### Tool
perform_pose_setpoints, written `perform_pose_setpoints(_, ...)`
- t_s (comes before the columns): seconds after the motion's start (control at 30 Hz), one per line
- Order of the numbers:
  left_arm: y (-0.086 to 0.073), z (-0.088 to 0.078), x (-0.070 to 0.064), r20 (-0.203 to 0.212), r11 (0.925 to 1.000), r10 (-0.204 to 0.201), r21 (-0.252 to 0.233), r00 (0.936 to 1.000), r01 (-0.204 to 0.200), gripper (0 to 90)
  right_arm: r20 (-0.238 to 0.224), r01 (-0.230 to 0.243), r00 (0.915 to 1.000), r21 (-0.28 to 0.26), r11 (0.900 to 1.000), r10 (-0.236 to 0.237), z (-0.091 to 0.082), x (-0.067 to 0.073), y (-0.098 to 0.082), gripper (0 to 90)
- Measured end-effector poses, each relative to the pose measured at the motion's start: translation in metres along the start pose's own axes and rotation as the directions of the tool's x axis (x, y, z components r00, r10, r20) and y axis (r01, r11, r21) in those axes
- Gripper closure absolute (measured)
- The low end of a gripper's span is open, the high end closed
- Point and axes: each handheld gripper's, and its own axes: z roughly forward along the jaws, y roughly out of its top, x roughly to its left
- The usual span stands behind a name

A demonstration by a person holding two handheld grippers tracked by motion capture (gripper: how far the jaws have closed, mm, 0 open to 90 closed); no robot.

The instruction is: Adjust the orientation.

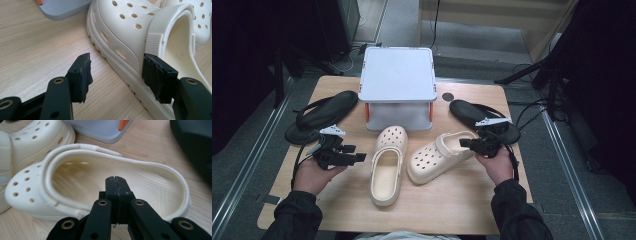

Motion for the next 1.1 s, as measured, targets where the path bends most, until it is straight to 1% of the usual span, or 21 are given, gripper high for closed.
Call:
perform_pose_setpoints(0.03,-0.001,-0.001,0.0,0.001,1.0,-0.003,0.0,1.0,0.003,40.9,0.0,0.0,1.0,0.0,1.0,0.0,0.0,0.0,0.0,90.0)
perform_pose_setpoints(0.07,-0.001,-0.001,0.0,-0.006,1.0,-0.006,-0.005,1.0,0.006,40.8,-0.004,0.001,1.0,0.005,1.0,-0.001,0.004,-0.003,0.0,90.0)
perform_pose_setpoints(0.1,-0.003,-0.003,0.001,-0.007,0.9999,-0.014,-0.004,0.9999,0.014,40.8,0.006,0.001,1.0,0.024,1.0,-0.001,0.01,-0.008,0.0,90.0)
perform_pose_setpoints(0.13,-0.003,-0.003,0.001,-0.007,0.9999,-0.014,-0.004,0.9999,0.014,40.8,0.006,0.001,1.0,0.024,1.0,-0.001,0.01,-0.008,0.0,90.0)
perform_pose_setpoints(0.17,-0.004,-0.004,0.002,-0.012,0.9998,-0.016,-0.008,0.9998,0.016,40.8,0.018,-0.002,0.9998,0.049,0.999,0.002,0.015,-0.012,-0.002,90.0)
perform_pose_setpoints(0.2,-0.004,-0.004,0.003,-0.013,0.9998,-0.018,-0.009,0.9998,0.017,40.8,0.026,-0.004,0.9996,0.063,0.998,0.003,0.017,-0.014,-0.003,90.0)
perform_pose_setpoints(0.23,-0.004,-0.004,0.003,-0.013,0.9998,-0.018,-0.009,0.9998,0.017,40.8,0.026,-0.004,0.9996,0.063,0.998,0.003,0.017,-0.014,-0.003,90.0)
perform_pose_setpoints(0.27,-0.004,-0.004,0.003,-0.011,0.9998,-0.018,-0.007,0.9998,0.018,40.8,0.031,-0.006,0.9995,0.076,0.997,0.004,0.019,-0.015,-0.004,90.0)
perform_pose_setpoints(0.3,-0.005,-0.004,0.002,-0.01,0.9998,-0.017,-0.005,0.9998,0.017,40.8,0.039,0.0,0.9992,0.092,0.996,-0.003,0.022,-0.015,-0.006,90.0)
perform_pose_setpoints(0.33,-0.005,-0.004,0.002,-0.007,0.9998,-0.018,-0.004,0.9998,0.018,40.8,0.045,0.005,0.9989,0.096,0.995,-0.009,0.022,-0.014,-0.006,90.0)
perform_pose_setpoints(0.53,-0.004,-0.003,0.002,-0.008,0.9999,-0.015,-0.004,0.9999,0.015,40.8,0.071,0.029,0.9968,0.103,0.994,-0.037,0.021,-0.01,-0.006,90.0)
perform_pose_setpoints(0.63,-0.003,-0.004,0.002,-0.004,0.9998,-0.015,-0.009,0.9999,0.015,40.8,0.082,0.038,0.9954,0.117,0.992,-0.048,0.019,-0.007,-0.007,90.0)
perform_pose_setpoints(0.73,-0.002,-0.003,0.001,-0.002,0.9999,-0.01,-0.007,0.9999,0.01,40.8,0.078,0.031,0.9961,0.119,0.992,-0.041,0.018,-0.007,-0.009,90.0)
perform_pose_setpoints(0.83,0.0,-0.002,0.0,0.001,0.9999,-0.003,-0.014,1.0,0.003,40.8,0.067,0.015,0.9975,0.119,0.993,-0.023,0.014,-0.007,-0.013,90.0)
perform_pose_setpoints(1.0,0.002,0.0,0.0,0.004,0.9998,-0.002,-0.017,1.0,0.002,40.8,0.07,0.013,0.9973,0.126,0.992,-0.022,0.011,-0.005,-0.017,90.0)
perform_pose_setpoints(1.07,0.005,0.001,0.0,0.008,0.9999,0.007,-0.015,0.9999,-0.007,40.8,0.081,0.021,0.9962,0.135,0.991,-0.032,0.007,-0.001,-0.02,90.0)
perform_pose_setpoints(1.1,0.005,0.002,-0.001,0.012,0.9999,0.005,-0.012,0.9999,-0.005,40.8,0.083,0.02,0.996,0.137,0.99,-0.032,0.006,0.001,-0.022,90.0)
